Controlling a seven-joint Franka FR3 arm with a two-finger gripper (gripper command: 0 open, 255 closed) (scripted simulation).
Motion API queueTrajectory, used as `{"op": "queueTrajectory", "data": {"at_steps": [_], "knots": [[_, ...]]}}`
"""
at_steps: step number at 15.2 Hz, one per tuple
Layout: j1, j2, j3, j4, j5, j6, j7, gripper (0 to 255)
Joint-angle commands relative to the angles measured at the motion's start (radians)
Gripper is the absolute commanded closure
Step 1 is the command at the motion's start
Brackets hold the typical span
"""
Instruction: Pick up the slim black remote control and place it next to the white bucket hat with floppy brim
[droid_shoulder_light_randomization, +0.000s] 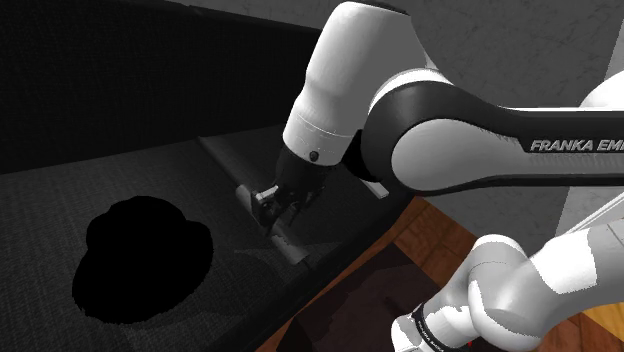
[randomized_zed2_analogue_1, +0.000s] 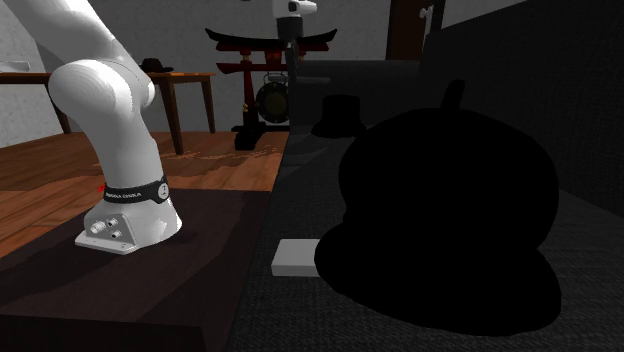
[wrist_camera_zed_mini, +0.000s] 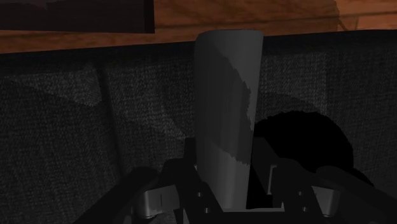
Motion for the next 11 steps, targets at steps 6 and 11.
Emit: {"op": "queueTrajectory", "data": {"at_steps": [6,11], "knots": [[0.003,0.022,0.016,-0.074,0.005,0.097,0.001,255],[0.004,0.045,0.028,-0.123,0.006,0.169,0.001,255]]}}
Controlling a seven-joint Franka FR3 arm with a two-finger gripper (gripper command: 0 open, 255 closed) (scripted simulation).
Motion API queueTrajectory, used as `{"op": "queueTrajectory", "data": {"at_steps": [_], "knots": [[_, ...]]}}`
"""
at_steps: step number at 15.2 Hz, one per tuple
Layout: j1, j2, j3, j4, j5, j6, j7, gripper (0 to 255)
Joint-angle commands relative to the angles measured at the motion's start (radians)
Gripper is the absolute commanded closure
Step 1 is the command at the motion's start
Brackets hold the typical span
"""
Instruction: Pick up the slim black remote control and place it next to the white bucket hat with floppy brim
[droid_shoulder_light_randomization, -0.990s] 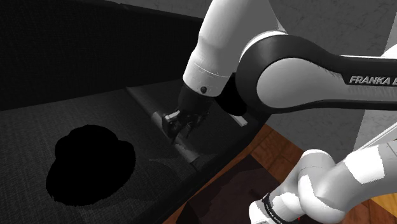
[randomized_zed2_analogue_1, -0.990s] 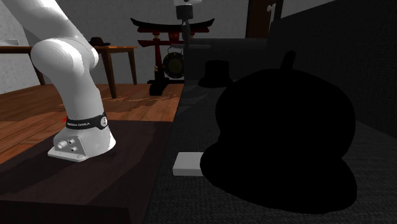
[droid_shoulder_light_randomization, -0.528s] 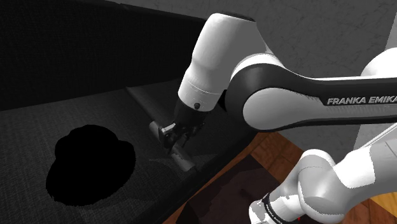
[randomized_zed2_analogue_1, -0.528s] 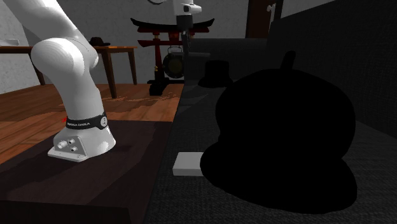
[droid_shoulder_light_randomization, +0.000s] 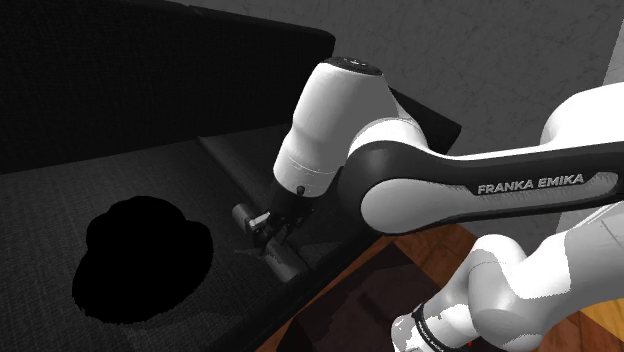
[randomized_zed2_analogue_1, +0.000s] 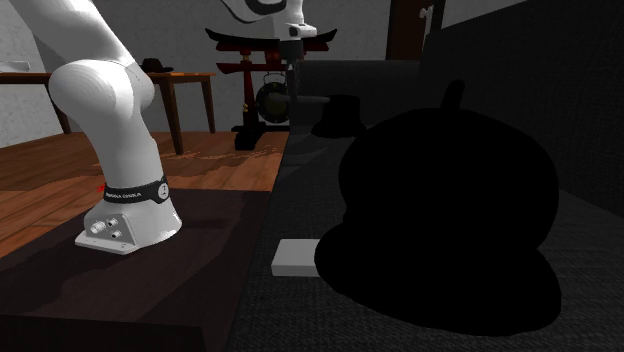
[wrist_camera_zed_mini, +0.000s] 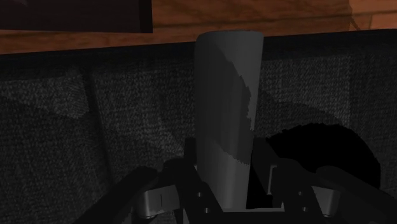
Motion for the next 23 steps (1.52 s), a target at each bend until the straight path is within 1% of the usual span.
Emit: {"op": "queueTrajectory", "data": {"at_steps": [1,12,20,23], "knots": [[0.001,0.007,0.004,-0.023,0.002,0.03,0.0,255],[-0.003,0.086,0.033,-0.111,-0.007,0.195,0.009,255],[-0.012,0.166,0.054,-0.16,-0.032,0.32,0.027,255],[-0.012,0.173,0.056,-0.163,-0.035,0.33,0.029,255]]}}
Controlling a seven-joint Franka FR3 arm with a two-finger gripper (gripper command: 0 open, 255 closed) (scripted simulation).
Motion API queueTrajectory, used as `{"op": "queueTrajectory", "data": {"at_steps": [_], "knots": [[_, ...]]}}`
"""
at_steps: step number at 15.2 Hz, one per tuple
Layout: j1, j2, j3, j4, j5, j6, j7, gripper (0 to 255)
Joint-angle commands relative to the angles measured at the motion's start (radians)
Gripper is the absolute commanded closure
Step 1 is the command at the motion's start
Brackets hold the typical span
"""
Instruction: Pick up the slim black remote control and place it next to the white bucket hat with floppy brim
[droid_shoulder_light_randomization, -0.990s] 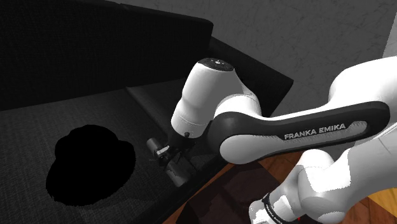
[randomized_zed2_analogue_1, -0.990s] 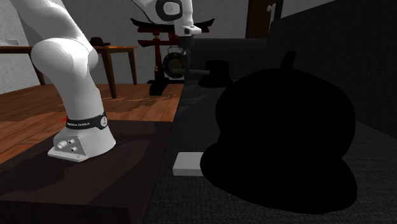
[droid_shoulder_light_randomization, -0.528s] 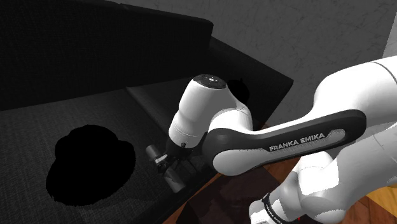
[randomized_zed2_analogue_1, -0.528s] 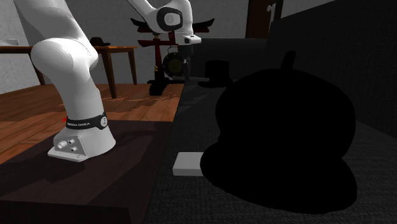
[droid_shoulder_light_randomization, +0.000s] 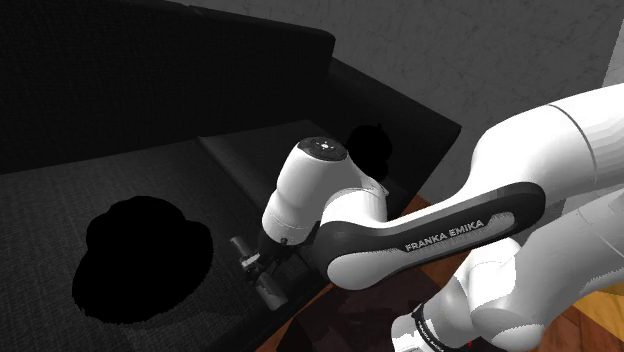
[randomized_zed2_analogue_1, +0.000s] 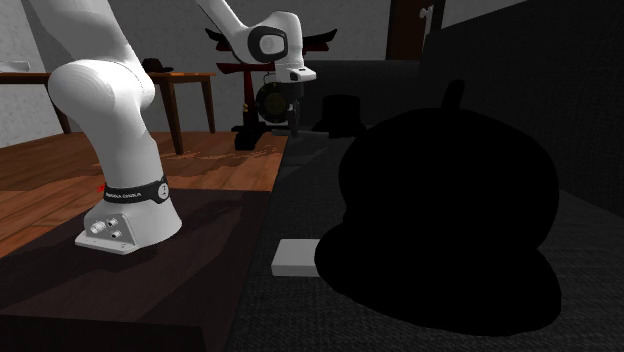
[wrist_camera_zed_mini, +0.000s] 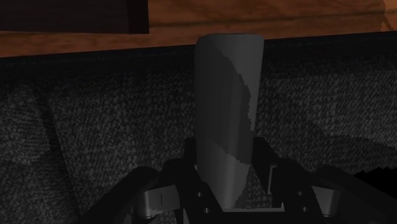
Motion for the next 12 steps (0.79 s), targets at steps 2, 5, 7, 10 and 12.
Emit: {"op": "queueTrajectory", "data": {"at_steps": [2,5,7,10,12], "knots": [[-0.001,0.003,0.001,-0.001,-0.001,0.004,0.001,255],[-0.001,0.003,0.001,-0.001,-0.001,0.004,0.001,255],[0.0,0.003,0.0,-0.001,-0.001,0.004,0.001,0],[0.0,0.003,0.0,-0.001,-0.001,0.004,0.001,0],[0.0,0.003,0.0,-0.001,-0.001,0.004,0.001,0]]}}
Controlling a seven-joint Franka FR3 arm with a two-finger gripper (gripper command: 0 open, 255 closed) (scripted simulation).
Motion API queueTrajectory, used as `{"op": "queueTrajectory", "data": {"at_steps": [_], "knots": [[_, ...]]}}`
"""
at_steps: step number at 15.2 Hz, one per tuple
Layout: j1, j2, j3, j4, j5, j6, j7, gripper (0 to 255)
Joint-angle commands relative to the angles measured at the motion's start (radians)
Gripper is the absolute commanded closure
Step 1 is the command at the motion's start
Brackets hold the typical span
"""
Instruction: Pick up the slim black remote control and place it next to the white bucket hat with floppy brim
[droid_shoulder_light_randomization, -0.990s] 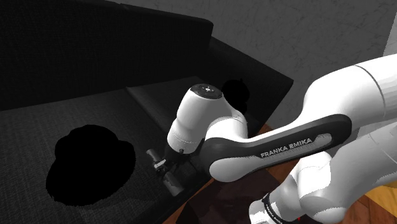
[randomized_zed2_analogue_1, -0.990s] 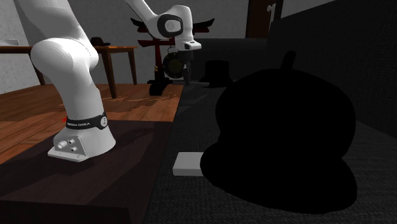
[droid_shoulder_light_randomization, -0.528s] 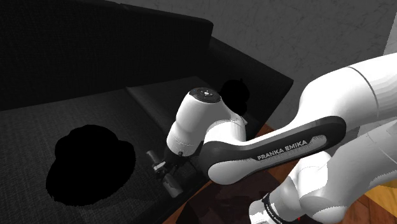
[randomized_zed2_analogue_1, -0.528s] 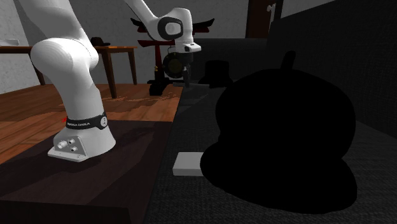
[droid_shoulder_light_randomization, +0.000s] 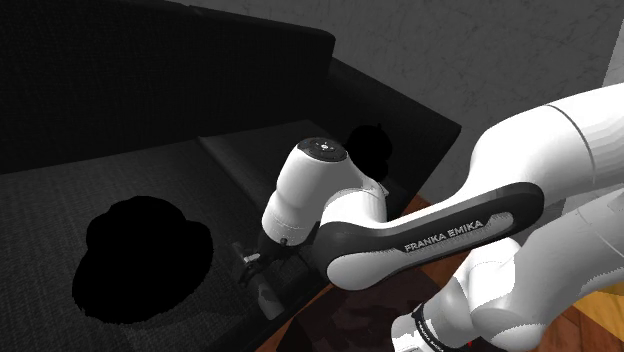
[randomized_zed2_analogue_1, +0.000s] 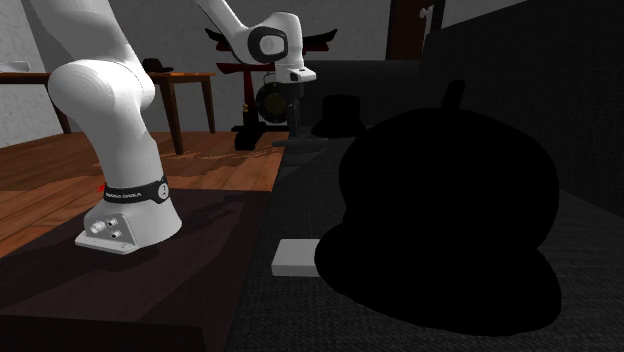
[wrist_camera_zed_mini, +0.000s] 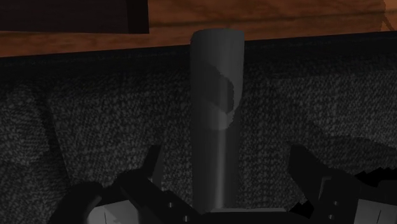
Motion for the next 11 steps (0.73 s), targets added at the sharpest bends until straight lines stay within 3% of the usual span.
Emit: {"op": "queueTrajectory", "data": {"at_steps": [1,4,11], "knots": [[0.004,-0.032,-0.007,0.009,0.014,-0.04,-0.011,0],[0.011,-0.111,-0.03,0.042,0.038,-0.149,-0.032,0],[0.012,-0.111,-0.03,0.042,0.038,-0.149,-0.032,0]]}}
